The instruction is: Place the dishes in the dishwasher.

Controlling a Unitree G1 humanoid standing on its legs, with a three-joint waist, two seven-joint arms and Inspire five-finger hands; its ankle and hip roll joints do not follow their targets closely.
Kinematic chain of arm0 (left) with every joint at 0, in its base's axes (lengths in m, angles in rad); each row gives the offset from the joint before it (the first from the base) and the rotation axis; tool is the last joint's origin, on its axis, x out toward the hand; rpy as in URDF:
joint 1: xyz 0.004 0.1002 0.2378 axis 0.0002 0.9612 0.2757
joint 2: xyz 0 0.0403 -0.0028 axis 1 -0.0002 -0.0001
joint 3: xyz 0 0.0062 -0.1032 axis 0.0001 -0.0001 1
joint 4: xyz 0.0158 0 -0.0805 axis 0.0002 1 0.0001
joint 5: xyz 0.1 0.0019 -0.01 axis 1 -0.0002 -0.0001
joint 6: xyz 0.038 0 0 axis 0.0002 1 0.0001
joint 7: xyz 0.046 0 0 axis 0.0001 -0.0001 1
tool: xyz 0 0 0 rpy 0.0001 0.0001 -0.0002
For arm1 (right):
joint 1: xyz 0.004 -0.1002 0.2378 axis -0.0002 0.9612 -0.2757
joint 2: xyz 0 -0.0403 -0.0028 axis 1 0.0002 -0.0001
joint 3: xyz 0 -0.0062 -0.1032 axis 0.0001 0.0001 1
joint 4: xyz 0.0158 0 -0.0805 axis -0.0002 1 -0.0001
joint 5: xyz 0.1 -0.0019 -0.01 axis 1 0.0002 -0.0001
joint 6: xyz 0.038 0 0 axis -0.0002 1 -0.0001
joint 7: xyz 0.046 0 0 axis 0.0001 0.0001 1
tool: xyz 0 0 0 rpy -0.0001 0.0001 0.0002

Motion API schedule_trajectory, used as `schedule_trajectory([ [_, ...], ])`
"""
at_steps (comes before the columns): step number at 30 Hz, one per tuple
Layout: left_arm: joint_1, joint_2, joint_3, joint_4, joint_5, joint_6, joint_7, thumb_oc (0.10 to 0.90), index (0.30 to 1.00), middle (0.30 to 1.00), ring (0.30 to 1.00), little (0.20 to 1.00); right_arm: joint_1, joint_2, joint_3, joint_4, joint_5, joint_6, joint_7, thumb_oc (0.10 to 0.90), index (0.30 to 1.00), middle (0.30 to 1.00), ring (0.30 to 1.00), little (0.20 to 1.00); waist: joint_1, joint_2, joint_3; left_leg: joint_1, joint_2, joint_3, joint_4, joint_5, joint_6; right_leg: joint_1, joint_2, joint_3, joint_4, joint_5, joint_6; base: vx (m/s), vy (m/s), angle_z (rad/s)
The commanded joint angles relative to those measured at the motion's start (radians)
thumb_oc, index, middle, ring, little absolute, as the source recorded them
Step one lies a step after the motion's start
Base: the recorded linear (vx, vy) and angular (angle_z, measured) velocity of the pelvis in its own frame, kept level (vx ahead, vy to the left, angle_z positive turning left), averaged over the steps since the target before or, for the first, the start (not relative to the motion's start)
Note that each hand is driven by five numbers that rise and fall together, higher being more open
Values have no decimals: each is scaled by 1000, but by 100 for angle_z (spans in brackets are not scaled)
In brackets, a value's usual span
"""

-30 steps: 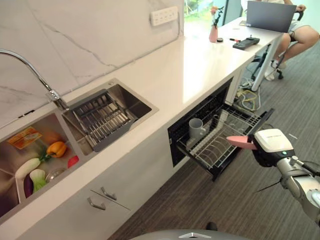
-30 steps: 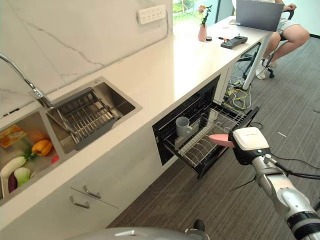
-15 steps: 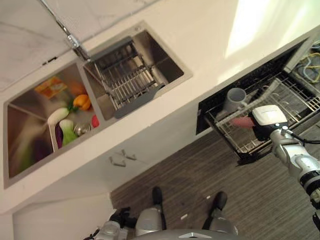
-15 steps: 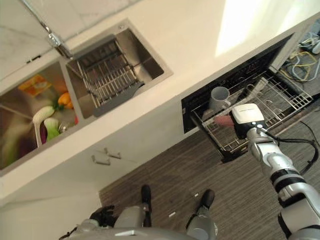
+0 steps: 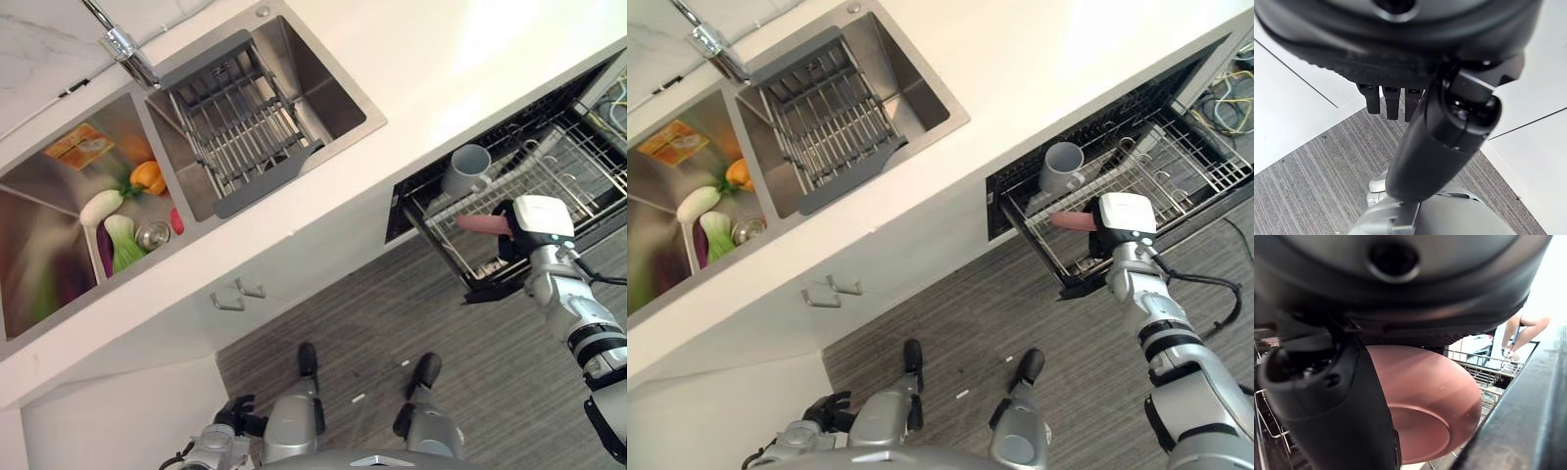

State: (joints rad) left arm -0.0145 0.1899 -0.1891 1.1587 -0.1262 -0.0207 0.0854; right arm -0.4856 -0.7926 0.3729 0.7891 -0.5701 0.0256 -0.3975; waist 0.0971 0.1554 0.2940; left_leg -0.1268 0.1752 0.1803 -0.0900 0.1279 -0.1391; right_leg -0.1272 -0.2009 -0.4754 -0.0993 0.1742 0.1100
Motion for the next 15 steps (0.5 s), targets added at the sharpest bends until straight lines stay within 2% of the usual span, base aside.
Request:
schedule_trajectory([
  [1,-4,14,-45,39,12,-1,-8,800,900,900,900,900,33,-13,-52,-73,67,-1,-4,800,900,900,900,900,-12,-66,-64,-24,18,-11,54,-67,-8,51,-45,48,35,-191,51,72,-31,12],
  [5,-2,16,-4,63,32,16,-5,800,900,900,900,900,139,-7,-234,-173,173,1,-60,800,900,900,900,900,-41,-94,-102,19,22,11,76,-106,-3,84,-37,64,39,-201,49,31,-18,5],
  [6,-1,17,6,69,41,17,-5,800,900,900,900,900,165,-13,-271,-214,177,0,-61,800,900,900,900,900,-48,-103,-108,23,19,25,86,-99,7,82,-40,61,42,-187,43,-11,0,-8],
  [10,0,22,49,90,71,22,1,800,900,900,900,900,263,-53,-403,-378,142,13,-56,800,900,900,900,900,-81,-135,-152,102,17,63,115,-147,14,121,-25,108,46,-196,47,60,-7,-34],
  [12,-8,20,64,95,72,25,2,800,900,900,900,900,310,-73,-474,-452,114,30,-68,800,900,900,900,900,-95,-142,-168,149,18,88,123,-170,19,137,-18,134,53,-202,48,70,4,-50],
  [15,-19,14,75,86,57,21,3,800,900,900,900,900,351,-96,-565,-402,135,51,-109,800,900,900,900,900,-121,-148,-196,200,21,120,129,-185,21,156,-11,157,60,-207,51,49,5,-55],
])
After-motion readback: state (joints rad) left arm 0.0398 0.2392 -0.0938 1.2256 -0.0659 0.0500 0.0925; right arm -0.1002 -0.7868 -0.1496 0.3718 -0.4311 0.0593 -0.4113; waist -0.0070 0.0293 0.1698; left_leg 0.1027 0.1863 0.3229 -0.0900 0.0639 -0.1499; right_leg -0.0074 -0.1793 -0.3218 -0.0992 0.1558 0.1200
